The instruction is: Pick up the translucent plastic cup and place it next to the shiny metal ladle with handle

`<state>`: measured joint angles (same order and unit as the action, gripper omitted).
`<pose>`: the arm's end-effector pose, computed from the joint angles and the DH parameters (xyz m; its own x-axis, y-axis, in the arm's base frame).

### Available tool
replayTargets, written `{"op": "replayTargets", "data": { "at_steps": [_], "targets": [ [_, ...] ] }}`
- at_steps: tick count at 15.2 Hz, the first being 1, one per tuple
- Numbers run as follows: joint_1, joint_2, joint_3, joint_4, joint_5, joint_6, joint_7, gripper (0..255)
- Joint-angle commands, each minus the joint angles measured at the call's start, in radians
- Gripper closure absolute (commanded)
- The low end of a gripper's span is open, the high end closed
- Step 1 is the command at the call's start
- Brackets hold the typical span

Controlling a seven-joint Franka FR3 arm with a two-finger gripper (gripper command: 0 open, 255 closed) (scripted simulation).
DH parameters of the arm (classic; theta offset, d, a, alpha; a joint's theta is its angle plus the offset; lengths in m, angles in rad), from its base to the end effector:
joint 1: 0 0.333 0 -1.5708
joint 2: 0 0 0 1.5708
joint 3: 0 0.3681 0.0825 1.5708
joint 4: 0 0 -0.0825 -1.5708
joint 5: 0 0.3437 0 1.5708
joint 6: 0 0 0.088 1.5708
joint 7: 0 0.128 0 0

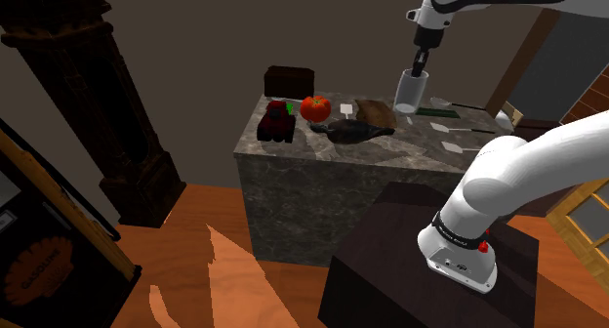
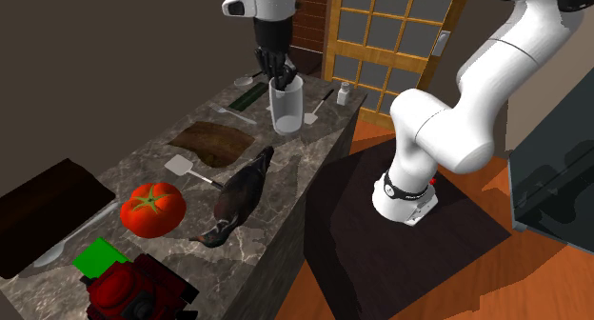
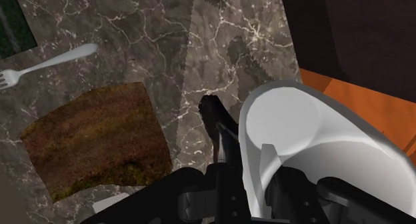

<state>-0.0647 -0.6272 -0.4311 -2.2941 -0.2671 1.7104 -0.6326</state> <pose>0.2417 -0.2108 0.5797 0.9693 0.2459 -0.0075 0.2460 -0.9691 0.0153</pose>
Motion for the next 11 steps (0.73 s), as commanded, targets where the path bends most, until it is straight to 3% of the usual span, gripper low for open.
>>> {"op": "replayTargets", "data": {
  "at_steps": [1, 4, 11],
  "targets": [
    [0.001, -0.001, 0.005, 0.027, 0.003, -0.028, -0.003, 255],
    [0.003, 0.002, 0.009, 0.058, 0.008, -0.056, -0.005, 255],
    [-0.053, -0.010, -0.132, 0.056, -0.074, -0.031, -0.167, 255]
  ]
}}
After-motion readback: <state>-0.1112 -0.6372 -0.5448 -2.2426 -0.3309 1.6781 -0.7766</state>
